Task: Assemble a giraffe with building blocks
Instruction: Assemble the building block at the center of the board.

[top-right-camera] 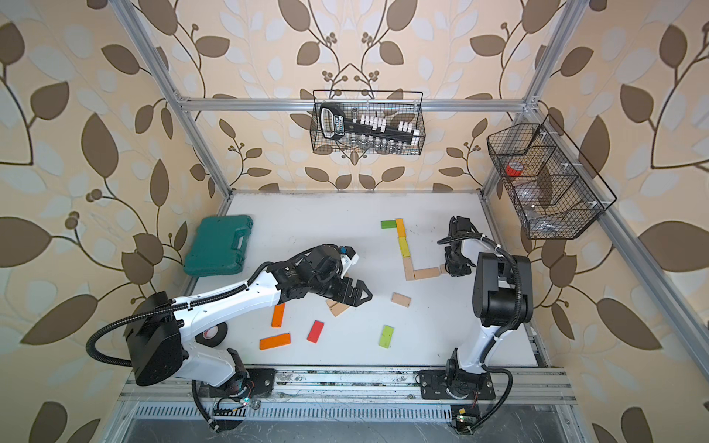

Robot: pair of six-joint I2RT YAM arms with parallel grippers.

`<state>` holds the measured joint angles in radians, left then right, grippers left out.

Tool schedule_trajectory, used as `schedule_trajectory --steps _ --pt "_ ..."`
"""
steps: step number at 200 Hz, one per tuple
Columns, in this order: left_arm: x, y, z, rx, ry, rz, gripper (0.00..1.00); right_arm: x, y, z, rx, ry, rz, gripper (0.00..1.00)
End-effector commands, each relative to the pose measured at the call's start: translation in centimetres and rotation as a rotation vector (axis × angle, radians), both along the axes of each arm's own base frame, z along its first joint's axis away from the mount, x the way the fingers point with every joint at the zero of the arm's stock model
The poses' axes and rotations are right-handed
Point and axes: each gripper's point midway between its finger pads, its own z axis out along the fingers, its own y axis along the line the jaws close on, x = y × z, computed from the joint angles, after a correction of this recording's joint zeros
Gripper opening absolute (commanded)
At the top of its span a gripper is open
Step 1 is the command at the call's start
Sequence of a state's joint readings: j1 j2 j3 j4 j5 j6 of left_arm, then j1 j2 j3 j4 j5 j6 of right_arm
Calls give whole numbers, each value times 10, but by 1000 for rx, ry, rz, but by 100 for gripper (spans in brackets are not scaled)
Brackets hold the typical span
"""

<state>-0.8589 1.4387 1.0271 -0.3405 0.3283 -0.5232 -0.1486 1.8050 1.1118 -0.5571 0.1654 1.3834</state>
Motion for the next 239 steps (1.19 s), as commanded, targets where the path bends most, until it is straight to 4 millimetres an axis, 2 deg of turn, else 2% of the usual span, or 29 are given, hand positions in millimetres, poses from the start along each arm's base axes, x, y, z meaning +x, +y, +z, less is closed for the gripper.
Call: schedule_trajectory --steps 1,37,102,239 --pt "2 -1 27 -37 -75 -12 99 -11 1 4 -5 18 -46 42" --pt "2 1 26 -35 -78 -4 99 -12 6 -1 4 36 -33 42" --pt "1 3 27 -34 -83 1 99 -10 14 -1 -3 35 -17 28" --pt "0 8 27 -29 -89 12 99 -16 15 1 -4 35 -25 30"
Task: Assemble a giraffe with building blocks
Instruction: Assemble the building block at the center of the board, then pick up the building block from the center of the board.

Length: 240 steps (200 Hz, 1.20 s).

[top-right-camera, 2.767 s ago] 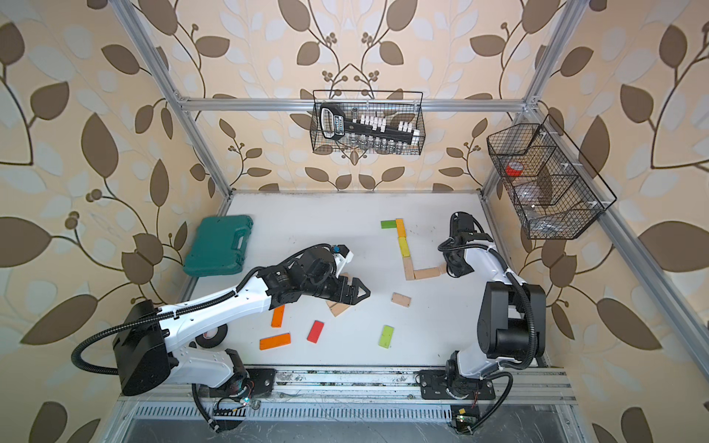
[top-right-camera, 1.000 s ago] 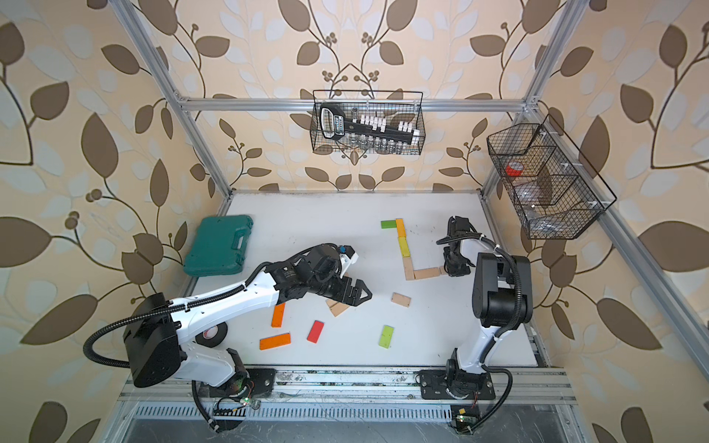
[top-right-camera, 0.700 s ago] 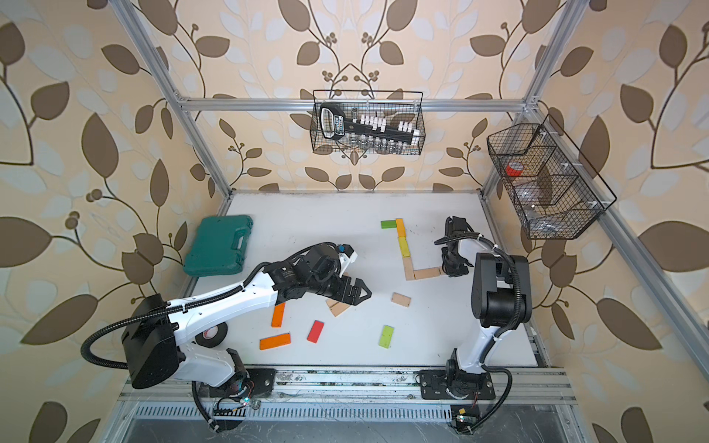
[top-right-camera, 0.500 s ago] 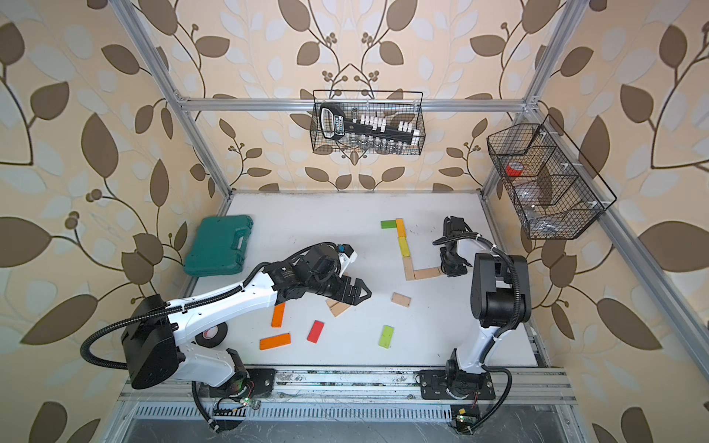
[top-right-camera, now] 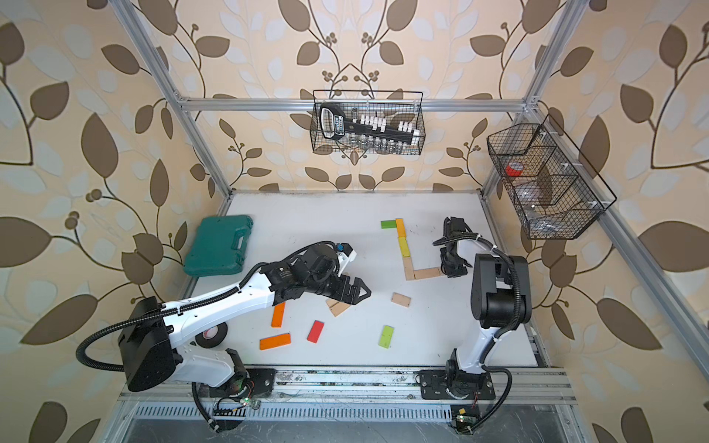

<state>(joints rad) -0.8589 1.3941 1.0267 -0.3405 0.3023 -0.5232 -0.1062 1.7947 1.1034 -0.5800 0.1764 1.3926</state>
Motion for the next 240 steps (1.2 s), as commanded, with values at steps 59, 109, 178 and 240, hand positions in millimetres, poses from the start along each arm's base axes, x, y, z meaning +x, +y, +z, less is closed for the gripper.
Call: schedule_trajectory --steps 59,109,178,240 --pt "-2 4 11 -8 -45 -4 99 -10 3 0 11 15 -51 35" --pt "-3 5 11 -8 -42 -5 99 -4 2 9 5 -7 -25 57" --pt "-7 15 25 -22 -69 14 99 4 -4 90 -98 -129 150 69" --pt "-17 42 33 -3 -100 63 99 -18 34 194 -298 -368 704 67"
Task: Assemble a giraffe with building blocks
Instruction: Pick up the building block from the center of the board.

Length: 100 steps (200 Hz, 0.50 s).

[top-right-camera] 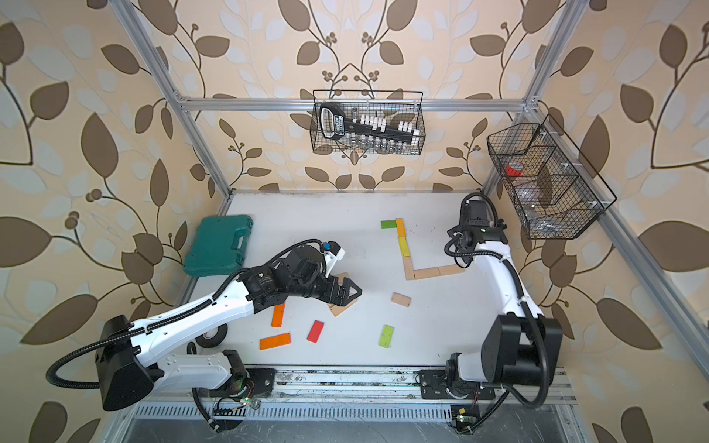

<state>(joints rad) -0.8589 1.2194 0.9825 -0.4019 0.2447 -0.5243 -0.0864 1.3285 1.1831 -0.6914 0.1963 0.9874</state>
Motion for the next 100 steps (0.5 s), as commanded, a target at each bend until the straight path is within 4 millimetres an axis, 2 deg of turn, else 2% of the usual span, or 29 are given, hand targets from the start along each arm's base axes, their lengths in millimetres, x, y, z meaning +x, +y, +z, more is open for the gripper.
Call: schedule_trajectory --steps 1,13,33,70,100 --pt "-6 15 1 25 -25 23 99 -15 33 15 -119 -27 331 66" --pt "-8 20 -1 31 -23 32 99 -21 62 22 -119 -104 489 66" --pt "-14 29 -8 43 -7 50 99 -38 104 17 -123 -137 659 66" --pt "-26 43 -22 40 37 77 99 -74 179 -34 -180 -2 934 68" --pt "-33 50 -27 35 62 99 99 -91 209 -77 -243 131 1054 75"
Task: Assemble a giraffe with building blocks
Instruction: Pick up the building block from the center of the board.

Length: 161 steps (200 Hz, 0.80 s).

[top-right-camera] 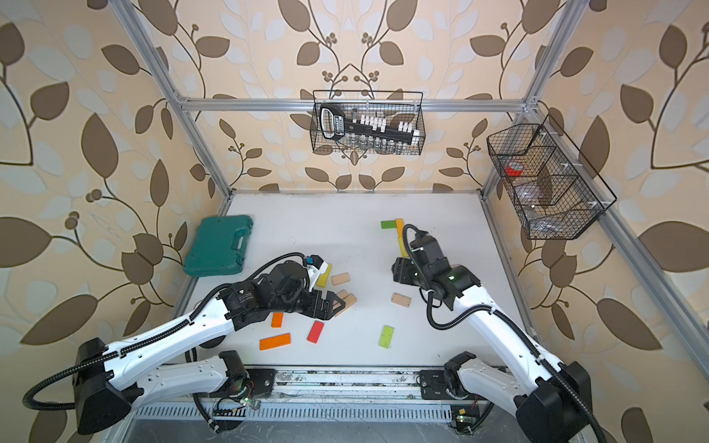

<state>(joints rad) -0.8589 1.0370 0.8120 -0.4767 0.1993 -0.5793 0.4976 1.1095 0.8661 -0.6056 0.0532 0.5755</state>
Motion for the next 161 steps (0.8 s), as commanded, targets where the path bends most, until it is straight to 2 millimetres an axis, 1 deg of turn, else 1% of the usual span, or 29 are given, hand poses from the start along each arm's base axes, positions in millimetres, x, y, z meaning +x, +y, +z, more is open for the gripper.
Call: schedule_trajectory --steps 1,23,42,60,83,122,140,161 --pt "-4 6 3 -17 6 29 99 -9 7 -29 -117 50 62 75" --pt "-7 9 2 -19 12 35 99 -13 17 -51 -176 101 121 80" --pt "-7 9 3 -19 15 37 98 -13 18 -69 -230 143 159 81" --pt "-7 11 3 -13 14 40 98 -12 14 -84 -289 175 181 83" --pt "-7 11 2 -11 15 42 98 -6 12 -96 -330 198 196 87" --pt "-6 9 0 -4 19 37 99 6 11 -110 -298 229 208 90" --pt "-5 9 0 0 16 37 99 7 8 -118 -298 252 216 91" --pt "-4 9 0 5 9 39 99 1 12 -127 -281 285 237 91"
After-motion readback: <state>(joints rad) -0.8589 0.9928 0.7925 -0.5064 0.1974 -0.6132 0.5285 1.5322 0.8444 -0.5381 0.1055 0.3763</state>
